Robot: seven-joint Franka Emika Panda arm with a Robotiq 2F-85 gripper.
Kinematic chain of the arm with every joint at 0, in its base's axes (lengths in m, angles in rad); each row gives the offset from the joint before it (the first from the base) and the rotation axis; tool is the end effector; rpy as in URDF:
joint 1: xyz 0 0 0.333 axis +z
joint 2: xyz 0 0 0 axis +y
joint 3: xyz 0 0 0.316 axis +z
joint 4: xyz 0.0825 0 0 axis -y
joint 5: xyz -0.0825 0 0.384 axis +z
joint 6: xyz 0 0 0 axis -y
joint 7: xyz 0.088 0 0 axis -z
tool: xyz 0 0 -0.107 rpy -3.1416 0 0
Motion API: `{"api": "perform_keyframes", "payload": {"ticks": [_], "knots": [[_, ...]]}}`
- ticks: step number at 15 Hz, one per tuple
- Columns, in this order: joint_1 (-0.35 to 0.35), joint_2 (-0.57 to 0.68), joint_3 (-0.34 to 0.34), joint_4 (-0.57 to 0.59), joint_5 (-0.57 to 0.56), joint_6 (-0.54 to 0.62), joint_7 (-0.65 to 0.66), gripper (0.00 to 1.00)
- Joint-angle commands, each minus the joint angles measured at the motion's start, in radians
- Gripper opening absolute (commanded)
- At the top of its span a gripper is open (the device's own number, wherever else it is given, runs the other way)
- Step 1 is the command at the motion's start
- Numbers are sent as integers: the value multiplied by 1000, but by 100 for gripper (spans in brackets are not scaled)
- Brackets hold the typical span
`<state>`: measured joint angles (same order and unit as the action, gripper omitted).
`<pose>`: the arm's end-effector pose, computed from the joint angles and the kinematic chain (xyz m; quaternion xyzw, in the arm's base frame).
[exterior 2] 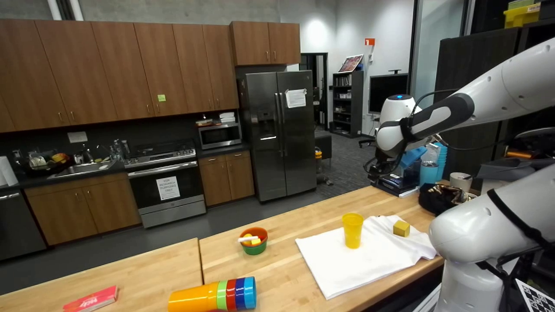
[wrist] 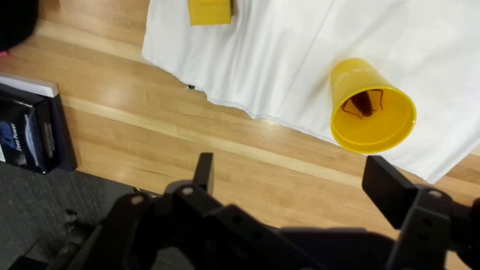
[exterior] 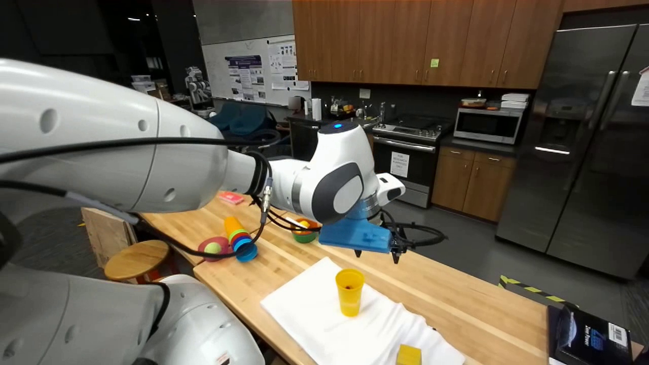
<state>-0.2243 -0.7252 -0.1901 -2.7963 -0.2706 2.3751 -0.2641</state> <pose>0.3171 -0.1386 0.4327 0.9873 0.0222 0.1291 0.0896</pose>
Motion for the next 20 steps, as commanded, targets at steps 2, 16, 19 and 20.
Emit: {"api": "perform_keyframes", "payload": {"ticks": [2,16,19,20], "knots": [[-1,14,-5,5,0,2,8,100],[-2,13,-2,6,1,2,19,100],[-2,13,-2,6,1,2,19,100],[-2,13,-2,6,1,2,19,100]]}}
